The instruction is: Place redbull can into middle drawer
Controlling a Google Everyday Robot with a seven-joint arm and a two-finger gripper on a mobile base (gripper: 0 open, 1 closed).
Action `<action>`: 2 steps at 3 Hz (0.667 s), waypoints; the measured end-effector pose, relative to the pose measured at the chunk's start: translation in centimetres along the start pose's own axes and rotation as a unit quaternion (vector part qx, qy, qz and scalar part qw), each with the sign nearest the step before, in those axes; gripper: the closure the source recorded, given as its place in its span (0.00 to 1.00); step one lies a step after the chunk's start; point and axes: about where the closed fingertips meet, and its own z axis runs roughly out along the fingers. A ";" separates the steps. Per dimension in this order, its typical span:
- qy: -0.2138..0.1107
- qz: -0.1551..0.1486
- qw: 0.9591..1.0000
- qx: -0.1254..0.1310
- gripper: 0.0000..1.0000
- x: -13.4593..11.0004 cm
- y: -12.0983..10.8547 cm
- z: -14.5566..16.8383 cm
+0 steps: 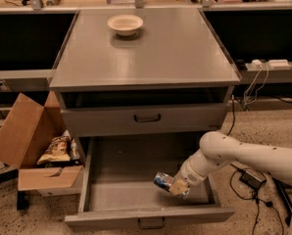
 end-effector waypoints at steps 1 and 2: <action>0.033 0.022 0.999 -0.003 0.73 0.7 -1.8 3.3; 0.051 0.028 0.998 -0.008 0.50 0.6 -2.7 4.6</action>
Offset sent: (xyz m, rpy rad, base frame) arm 0.0275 0.0087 -0.0648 -0.1141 0.1122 -0.0098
